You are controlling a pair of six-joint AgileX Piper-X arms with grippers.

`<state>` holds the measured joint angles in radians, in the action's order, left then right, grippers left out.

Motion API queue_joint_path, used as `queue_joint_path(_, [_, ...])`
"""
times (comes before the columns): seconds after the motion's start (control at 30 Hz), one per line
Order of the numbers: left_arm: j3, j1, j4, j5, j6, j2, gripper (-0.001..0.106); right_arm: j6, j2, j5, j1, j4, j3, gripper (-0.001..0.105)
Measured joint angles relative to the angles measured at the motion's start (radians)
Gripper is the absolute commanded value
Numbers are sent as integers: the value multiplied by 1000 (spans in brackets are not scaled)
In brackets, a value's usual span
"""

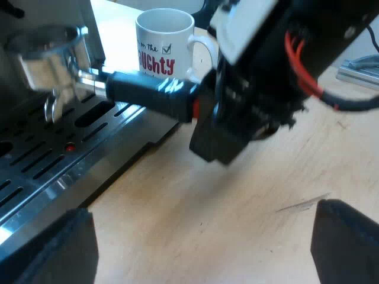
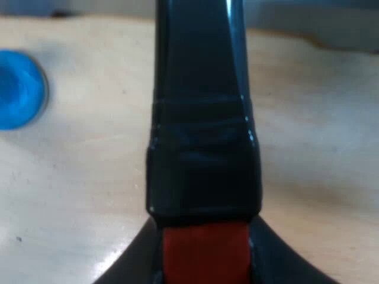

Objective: Grind coffee beans and then tamp

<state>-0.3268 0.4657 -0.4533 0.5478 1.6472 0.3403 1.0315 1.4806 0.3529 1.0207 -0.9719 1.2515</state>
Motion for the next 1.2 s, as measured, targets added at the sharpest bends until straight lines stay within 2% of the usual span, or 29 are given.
queue_joint_path(0.5, [0, 0, 0, 0, 0, 0, 78, -23, -92, 68, 51, -96, 0, 0])
queue_joint_path(0.9, [0, 0, -7, 2, 20, 0, 78, -24, -107, 112, 129, -169, 0, 0])
queue_joint_path(1.03, [0, 0, -9, 2, 20, -7, 78, -24, -140, 112, 147, -155, -42, 0])
queue_joint_path(1.2, [0, 0, -31, 3, 22, -91, 78, -33, -218, 110, 180, -140, -125, 0])
